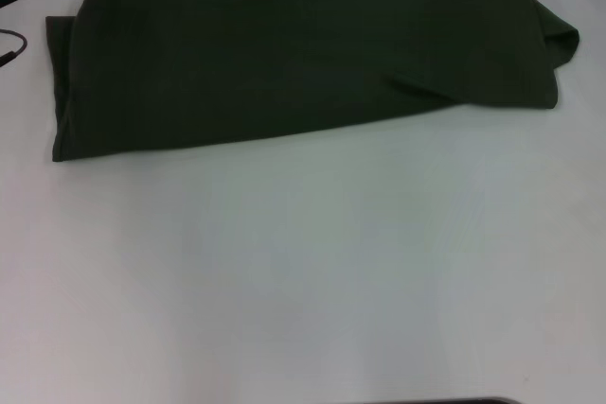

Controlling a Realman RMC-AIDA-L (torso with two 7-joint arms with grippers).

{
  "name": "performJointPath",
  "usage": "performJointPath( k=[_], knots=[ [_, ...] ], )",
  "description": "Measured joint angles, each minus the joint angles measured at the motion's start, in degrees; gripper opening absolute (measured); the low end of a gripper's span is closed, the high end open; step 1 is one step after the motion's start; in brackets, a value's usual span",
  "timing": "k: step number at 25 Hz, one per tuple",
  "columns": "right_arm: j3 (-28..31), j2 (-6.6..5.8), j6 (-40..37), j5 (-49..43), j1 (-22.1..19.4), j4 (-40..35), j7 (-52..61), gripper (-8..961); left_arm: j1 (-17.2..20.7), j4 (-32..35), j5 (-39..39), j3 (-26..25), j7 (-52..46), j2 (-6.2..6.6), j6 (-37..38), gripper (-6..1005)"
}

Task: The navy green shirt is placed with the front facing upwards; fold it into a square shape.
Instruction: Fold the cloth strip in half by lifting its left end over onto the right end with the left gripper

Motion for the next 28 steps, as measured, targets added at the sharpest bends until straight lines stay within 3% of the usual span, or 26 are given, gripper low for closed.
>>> performJointPath(
  k=[7,13,19,28],
  knots=[
    [-0.1,-1.49,-10.3,2.3,-5.2,-1.0,-1.2,741,0.8,0.4,-0.3,0.5,1.9,0.52,7.1,783],
    [-0.2,-4.01,-18.2,0.4,-9.1,-1.5,3.8,737,3.4,5.1,-0.6,3.2,2.6,-0.89,15.6,891],
    [-0.8,-6.61,-23.8,-7.1,-10.0,-1.5,12.3,736,4.5,5.4,-0.7,3.3,2.8,-1.18,19.2,925],
    [-0.9,-7.14,-29.3,-12.2,-11.5,-1.5,18.5,737,6.3,6.6,-0.3,4.6,3.6,-1.05,23.5,924]
  ],
)
